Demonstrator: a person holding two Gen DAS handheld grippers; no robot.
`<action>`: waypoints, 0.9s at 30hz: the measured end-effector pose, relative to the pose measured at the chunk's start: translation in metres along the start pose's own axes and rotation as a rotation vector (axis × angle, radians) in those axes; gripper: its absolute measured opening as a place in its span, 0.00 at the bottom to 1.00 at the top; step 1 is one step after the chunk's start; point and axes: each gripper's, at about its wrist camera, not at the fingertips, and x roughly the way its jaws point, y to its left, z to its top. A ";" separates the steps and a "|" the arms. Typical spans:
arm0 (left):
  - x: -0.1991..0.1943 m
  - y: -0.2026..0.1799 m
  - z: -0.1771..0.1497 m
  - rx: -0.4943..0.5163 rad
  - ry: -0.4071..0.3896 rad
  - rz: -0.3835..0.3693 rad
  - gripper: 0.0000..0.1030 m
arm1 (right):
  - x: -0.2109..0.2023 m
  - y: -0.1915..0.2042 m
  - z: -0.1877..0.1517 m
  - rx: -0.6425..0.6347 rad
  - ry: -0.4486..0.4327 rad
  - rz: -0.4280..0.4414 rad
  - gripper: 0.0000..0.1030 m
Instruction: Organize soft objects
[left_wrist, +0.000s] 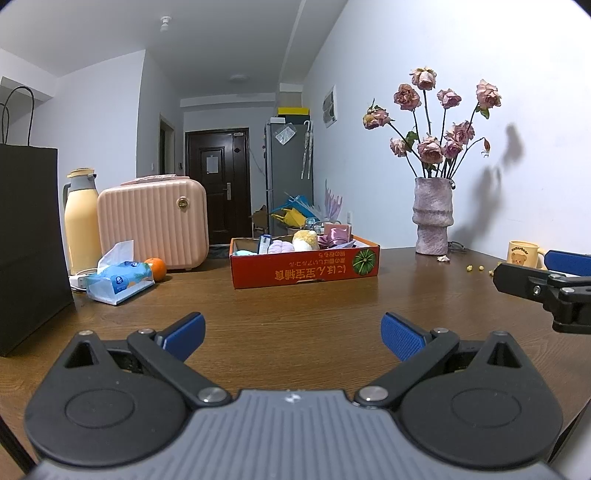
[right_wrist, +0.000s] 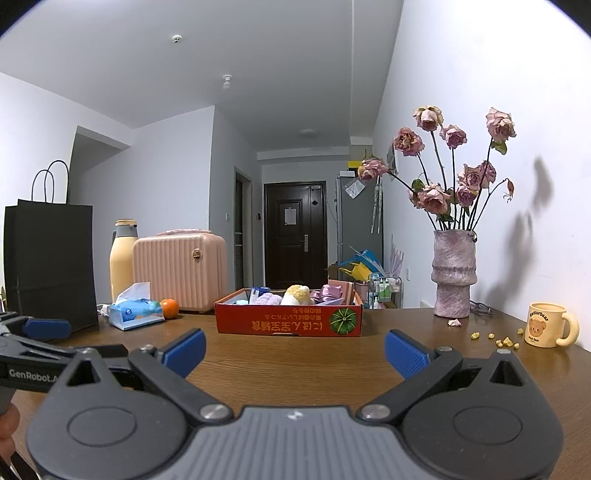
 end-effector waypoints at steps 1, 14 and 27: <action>0.000 0.000 0.000 0.000 -0.001 0.000 1.00 | 0.000 0.000 0.000 -0.001 0.000 0.000 1.00; -0.003 -0.003 0.000 0.006 -0.014 -0.004 1.00 | 0.000 0.001 0.000 -0.002 0.000 0.001 1.00; -0.002 -0.002 0.001 0.004 -0.021 -0.002 1.00 | 0.001 0.001 0.001 -0.003 0.001 0.004 1.00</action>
